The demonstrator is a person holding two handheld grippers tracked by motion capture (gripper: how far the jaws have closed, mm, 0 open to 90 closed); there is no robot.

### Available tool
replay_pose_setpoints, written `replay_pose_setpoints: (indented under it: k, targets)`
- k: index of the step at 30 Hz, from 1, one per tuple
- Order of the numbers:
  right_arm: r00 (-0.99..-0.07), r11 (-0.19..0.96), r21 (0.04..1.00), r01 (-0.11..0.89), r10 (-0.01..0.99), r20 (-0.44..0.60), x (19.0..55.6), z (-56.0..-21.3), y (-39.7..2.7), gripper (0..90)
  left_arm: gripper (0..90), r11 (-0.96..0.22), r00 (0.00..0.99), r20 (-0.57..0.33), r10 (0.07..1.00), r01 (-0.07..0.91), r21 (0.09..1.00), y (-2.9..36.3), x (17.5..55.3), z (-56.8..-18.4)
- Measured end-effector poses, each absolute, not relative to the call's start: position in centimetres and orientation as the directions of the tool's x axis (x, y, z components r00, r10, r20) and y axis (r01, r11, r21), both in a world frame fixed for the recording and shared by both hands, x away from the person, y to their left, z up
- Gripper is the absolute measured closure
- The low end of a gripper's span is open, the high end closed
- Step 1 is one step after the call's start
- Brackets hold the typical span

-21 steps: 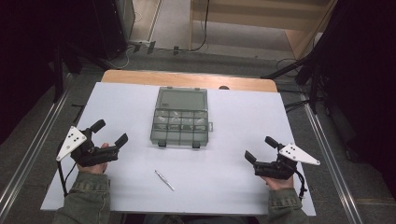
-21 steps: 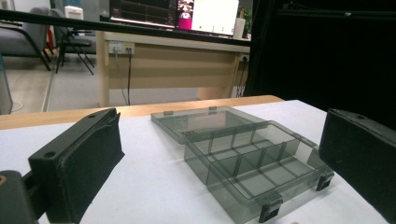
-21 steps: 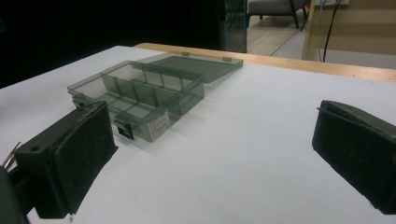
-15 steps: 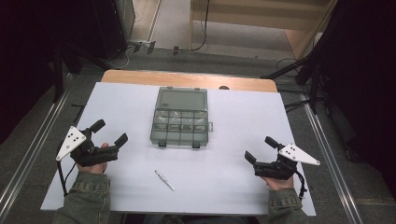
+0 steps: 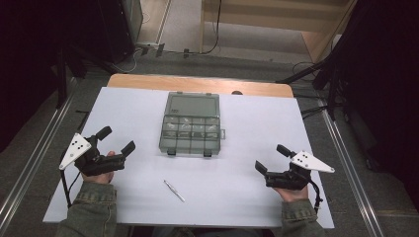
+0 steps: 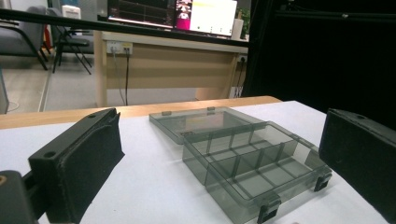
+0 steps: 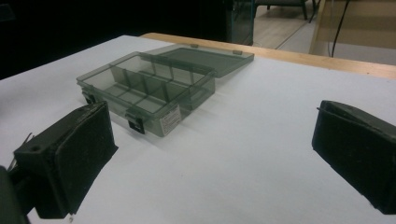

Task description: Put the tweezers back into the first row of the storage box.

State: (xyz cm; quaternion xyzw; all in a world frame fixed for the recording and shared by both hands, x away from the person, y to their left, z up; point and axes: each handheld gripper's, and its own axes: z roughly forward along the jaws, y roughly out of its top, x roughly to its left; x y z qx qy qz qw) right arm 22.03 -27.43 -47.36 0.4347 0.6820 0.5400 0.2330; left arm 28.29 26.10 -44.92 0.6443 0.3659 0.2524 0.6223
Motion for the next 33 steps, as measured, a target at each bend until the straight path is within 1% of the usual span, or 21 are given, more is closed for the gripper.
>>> replay_pose_setpoints:
  k: [12,27,33]
  targets:
    - [-0.535,0.064,0.935,0.35,0.832,0.144,22.1,-46.9,-26.1,0.0,0.0,0.035,0.608,-0.128,0.784,0.162,0.986,26.0,28.3,-44.9]
    - [-0.6,0.164,0.918,0.362,0.794,0.095,22.4,-46.6,-22.9,0.0,0.0,0.025,0.609,-0.121,0.784,0.164,0.986,25.8,28.3,-45.0]
    - [-0.624,0.187,0.912,0.366,0.777,0.091,22.6,-46.5,-21.9,0.0,0.0,0.021,0.608,-0.115,0.786,0.16,0.987,25.8,28.2,-44.9]
